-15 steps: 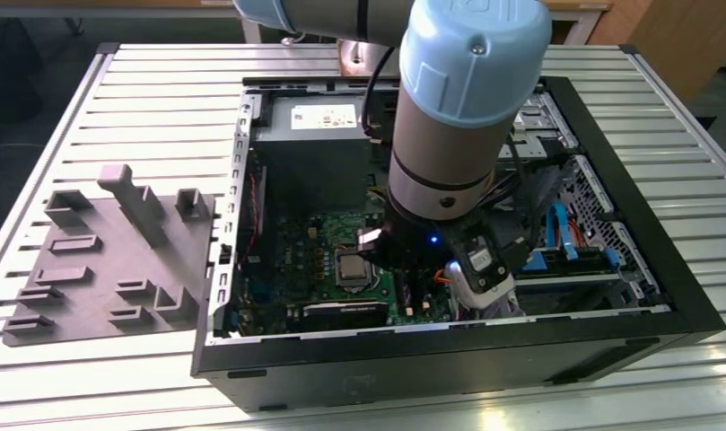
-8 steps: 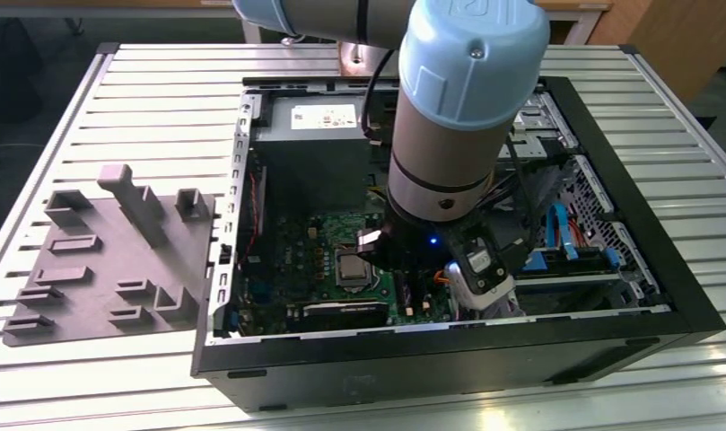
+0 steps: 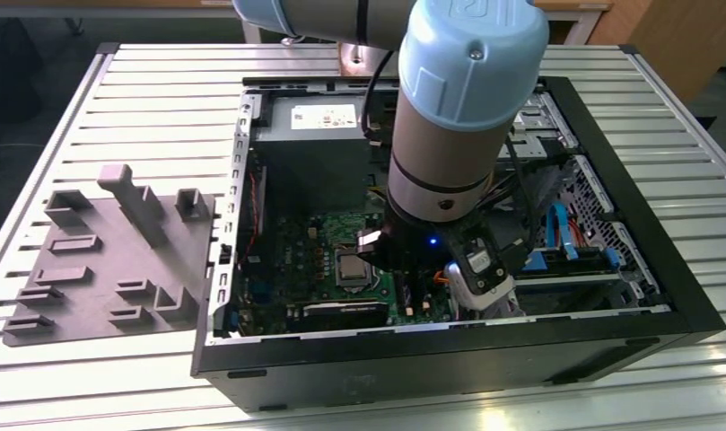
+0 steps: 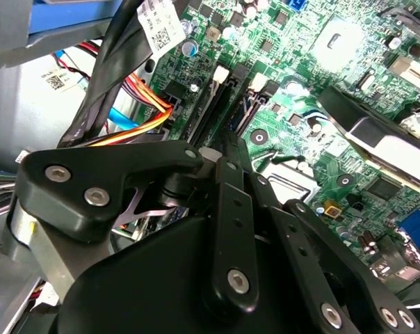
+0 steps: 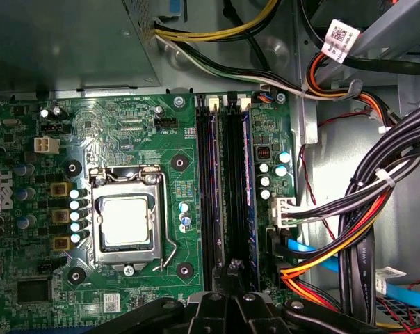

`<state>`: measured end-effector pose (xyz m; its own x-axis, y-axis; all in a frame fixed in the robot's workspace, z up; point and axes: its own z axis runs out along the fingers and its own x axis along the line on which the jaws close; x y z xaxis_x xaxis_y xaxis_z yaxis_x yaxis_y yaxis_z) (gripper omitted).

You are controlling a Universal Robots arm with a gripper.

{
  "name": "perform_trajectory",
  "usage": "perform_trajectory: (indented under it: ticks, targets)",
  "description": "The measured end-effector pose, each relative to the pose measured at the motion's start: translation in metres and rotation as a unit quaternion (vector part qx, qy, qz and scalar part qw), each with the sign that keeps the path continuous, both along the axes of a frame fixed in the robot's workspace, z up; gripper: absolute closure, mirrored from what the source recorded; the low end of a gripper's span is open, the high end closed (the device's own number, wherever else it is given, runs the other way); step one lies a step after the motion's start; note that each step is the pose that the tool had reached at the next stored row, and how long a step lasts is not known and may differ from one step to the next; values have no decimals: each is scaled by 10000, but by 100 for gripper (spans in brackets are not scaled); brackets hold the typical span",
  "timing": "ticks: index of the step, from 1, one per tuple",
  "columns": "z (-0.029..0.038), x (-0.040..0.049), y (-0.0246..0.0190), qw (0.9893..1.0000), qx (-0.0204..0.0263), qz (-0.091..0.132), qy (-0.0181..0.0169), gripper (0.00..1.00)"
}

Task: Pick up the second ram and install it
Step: 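Press down the second ram until it locks into place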

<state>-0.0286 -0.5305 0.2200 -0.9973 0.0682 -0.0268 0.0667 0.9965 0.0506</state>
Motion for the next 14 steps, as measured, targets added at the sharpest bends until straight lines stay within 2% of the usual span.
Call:
perform_trajectory:
  ticks: [14]
  targets:
    - [-31, 0, -1, 10000, -2, 0, 0, 89]
